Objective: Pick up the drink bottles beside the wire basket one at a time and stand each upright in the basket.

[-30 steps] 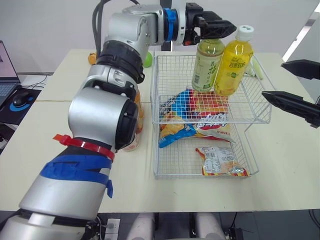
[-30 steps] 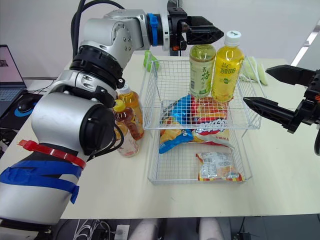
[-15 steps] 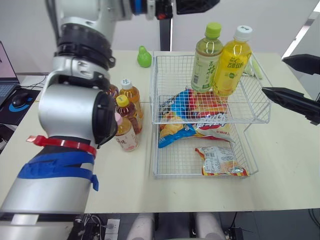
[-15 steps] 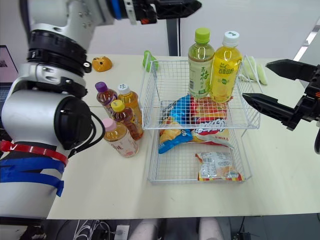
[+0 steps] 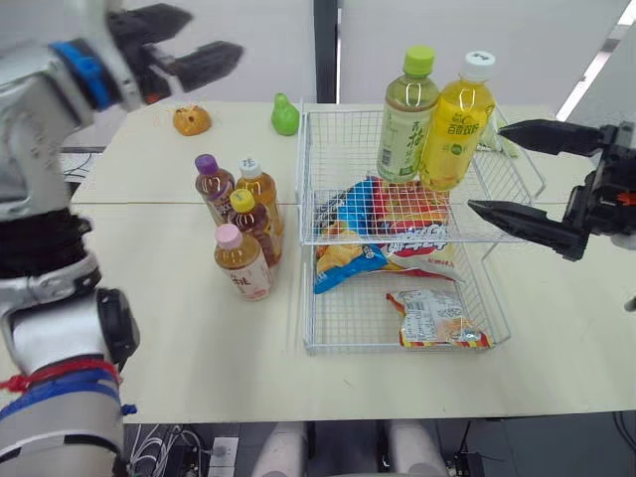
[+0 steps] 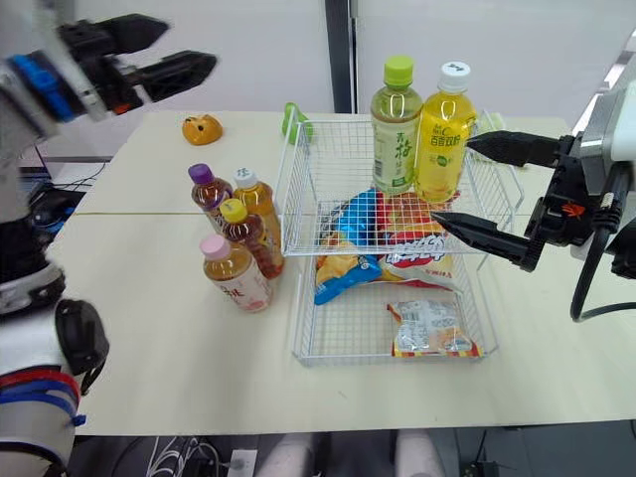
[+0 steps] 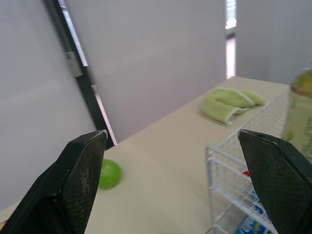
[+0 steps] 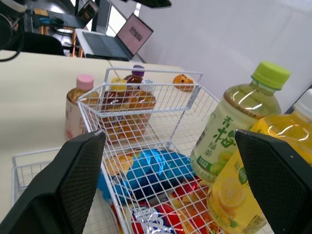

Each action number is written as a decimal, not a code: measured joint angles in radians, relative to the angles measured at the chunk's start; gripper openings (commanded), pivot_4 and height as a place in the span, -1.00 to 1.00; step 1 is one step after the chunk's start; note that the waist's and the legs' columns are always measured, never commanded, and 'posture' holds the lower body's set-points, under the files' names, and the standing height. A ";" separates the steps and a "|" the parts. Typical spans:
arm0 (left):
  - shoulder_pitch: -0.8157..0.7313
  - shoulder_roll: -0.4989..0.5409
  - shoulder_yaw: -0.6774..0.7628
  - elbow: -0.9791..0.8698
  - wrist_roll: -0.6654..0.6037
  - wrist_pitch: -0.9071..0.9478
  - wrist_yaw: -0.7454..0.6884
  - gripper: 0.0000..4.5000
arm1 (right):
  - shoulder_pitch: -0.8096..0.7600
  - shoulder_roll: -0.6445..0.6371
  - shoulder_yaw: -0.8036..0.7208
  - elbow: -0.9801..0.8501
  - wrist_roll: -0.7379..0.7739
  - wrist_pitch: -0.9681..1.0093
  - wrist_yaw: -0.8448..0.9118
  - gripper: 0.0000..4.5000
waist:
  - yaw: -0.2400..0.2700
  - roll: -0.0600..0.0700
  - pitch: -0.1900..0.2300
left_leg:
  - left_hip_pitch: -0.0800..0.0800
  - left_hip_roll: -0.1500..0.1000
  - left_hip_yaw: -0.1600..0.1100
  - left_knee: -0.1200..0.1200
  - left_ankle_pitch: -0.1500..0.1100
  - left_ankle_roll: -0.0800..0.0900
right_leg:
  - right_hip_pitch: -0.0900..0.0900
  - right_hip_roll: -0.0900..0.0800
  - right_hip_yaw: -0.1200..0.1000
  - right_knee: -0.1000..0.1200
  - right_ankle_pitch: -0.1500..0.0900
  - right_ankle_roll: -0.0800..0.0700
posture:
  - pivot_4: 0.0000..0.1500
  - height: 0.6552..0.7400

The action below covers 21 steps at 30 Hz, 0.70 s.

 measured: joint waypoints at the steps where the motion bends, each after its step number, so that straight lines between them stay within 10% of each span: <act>1: 0.066 0.028 0.030 -0.035 0.000 -0.007 0.009 0.98 | -0.013 -0.001 0.020 0.014 -0.004 0.003 0.007 1.00 | 0.000 0.000 0.000 | 0.002 0.000 0.002 -0.001 0.000 0.000 | 0.000 0.000 0.002 0.000 0.000 0.000 | 1.00 1.00; 12: 0.714 0.070 0.404 -0.070 -0.010 -0.193 0.005 0.98 | -0.088 0.015 0.131 0.110 -0.082 -0.020 0.091 1.00 | 0.003 0.000 0.000 | 0.005 0.001 0.003 -0.002 0.000 0.000 | 0.002 0.000 0.004 0.000 0.000 -0.001 | 1.00 1.00; 21: 0.962 -0.024 0.500 -0.075 -0.062 -0.310 0.005 0.98 | -0.093 0.027 0.136 0.123 -0.106 -0.036 0.131 1.00 | 0.020 0.000 -0.001 | 0.005 0.002 0.003 -0.002 0.000 0.000 | 0.003 -0.001 0.003 -0.001 0.000 -0.001 | 1.00 1.00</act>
